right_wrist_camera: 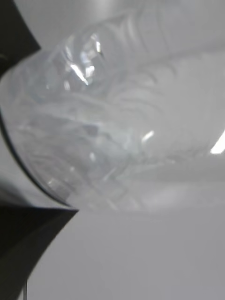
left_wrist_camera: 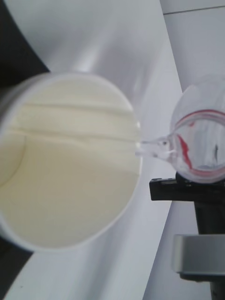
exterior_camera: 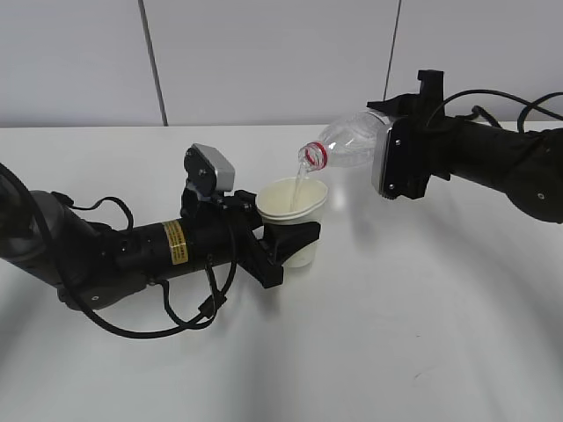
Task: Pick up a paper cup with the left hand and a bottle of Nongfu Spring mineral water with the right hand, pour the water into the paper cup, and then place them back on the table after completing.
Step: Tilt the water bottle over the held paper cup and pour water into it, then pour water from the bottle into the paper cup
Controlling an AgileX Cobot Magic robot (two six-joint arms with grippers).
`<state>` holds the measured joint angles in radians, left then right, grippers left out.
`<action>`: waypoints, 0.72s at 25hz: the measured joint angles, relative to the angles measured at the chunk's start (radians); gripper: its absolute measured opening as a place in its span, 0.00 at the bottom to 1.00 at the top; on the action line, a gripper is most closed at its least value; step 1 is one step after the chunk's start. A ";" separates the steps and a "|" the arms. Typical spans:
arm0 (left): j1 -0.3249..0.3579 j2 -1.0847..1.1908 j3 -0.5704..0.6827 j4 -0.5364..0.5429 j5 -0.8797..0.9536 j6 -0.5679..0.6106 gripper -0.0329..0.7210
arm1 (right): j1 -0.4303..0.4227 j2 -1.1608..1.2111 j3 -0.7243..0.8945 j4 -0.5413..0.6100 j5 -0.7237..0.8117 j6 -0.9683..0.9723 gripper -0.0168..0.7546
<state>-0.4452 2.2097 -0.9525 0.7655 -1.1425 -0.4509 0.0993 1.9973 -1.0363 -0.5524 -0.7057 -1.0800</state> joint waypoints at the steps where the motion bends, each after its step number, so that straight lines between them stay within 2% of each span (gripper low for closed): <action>1: 0.000 0.000 0.000 0.000 0.000 0.000 0.57 | 0.000 0.000 0.000 0.002 0.000 -0.007 0.54; 18: 0.000 0.000 0.000 0.000 0.000 0.000 0.57 | 0.000 0.000 0.000 0.002 -0.006 -0.040 0.54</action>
<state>-0.4452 2.2097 -0.9525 0.7655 -1.1425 -0.4509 0.0993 1.9973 -1.0363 -0.5508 -0.7117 -1.1199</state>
